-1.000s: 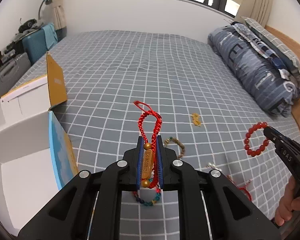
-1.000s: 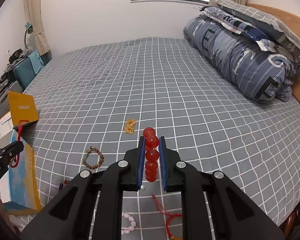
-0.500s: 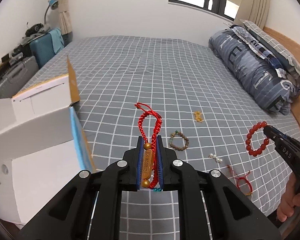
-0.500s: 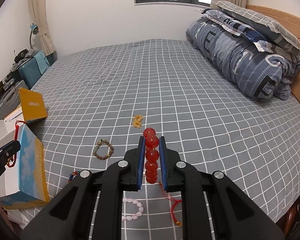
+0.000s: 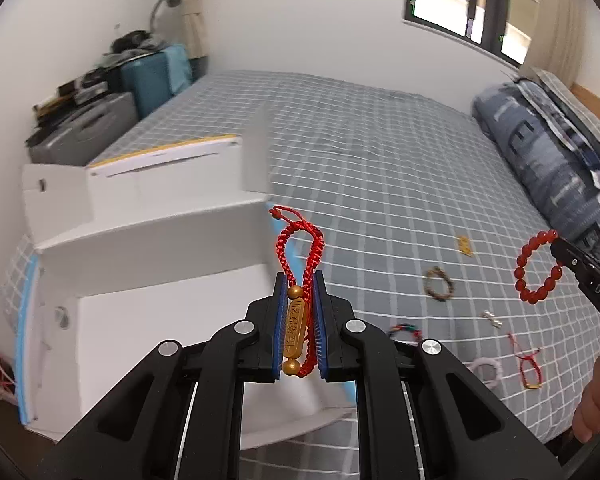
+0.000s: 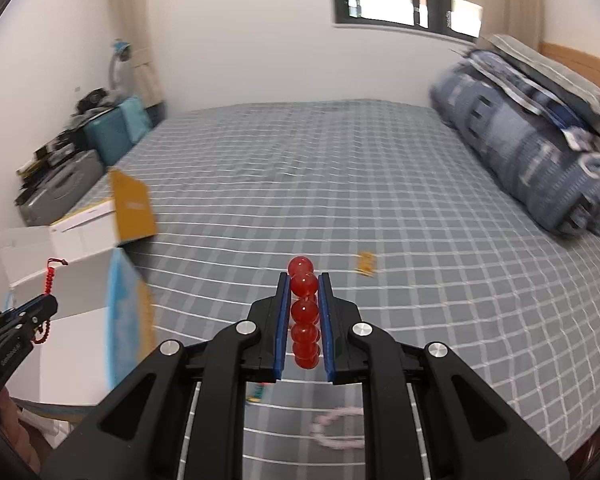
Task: Organize jewelry
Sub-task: 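Carry both held bracelets over the open white box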
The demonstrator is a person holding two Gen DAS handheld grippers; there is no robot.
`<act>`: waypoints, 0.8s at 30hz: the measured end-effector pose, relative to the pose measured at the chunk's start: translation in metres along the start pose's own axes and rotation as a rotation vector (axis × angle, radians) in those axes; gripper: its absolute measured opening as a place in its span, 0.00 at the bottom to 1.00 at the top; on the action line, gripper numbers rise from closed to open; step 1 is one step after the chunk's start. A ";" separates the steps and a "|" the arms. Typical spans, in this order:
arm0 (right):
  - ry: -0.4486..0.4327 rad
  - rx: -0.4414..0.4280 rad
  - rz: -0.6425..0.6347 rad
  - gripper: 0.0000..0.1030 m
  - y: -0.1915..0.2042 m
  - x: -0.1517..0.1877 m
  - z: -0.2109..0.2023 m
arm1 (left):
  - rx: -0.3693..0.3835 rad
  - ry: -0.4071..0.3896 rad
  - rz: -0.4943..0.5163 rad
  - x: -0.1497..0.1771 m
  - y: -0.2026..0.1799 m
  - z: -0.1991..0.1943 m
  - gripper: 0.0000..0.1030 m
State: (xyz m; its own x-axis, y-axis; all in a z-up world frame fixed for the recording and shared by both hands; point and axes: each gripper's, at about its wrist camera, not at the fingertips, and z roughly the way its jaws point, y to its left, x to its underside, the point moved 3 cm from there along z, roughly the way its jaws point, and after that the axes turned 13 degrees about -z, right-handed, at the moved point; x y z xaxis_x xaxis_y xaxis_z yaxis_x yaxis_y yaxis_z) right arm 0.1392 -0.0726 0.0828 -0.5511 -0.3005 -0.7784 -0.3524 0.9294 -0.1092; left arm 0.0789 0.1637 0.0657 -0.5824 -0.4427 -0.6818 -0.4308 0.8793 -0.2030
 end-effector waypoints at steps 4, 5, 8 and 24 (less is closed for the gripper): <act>-0.028 -0.066 -0.044 0.12 0.049 -0.015 0.002 | -0.050 -0.011 -0.063 -0.010 0.052 -0.008 0.11; -0.030 -0.084 -0.052 0.13 0.062 -0.018 0.003 | -0.061 -0.015 -0.078 -0.013 0.063 -0.010 0.11; -0.039 -0.135 -0.085 0.12 0.099 -0.025 0.006 | -0.102 -0.023 -0.116 -0.018 0.098 -0.013 0.11; 0.009 -0.352 -0.271 0.12 0.267 -0.029 0.045 | -0.253 0.060 -0.209 -0.002 0.218 0.010 0.12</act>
State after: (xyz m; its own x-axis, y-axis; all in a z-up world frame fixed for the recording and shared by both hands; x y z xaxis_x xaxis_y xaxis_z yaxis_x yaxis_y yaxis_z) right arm 0.0951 0.1940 0.0489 -0.4096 -0.5264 -0.7450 -0.7205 0.6876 -0.0897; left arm -0.0068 0.3580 0.0162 -0.4998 -0.6253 -0.5994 -0.6985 0.7001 -0.1479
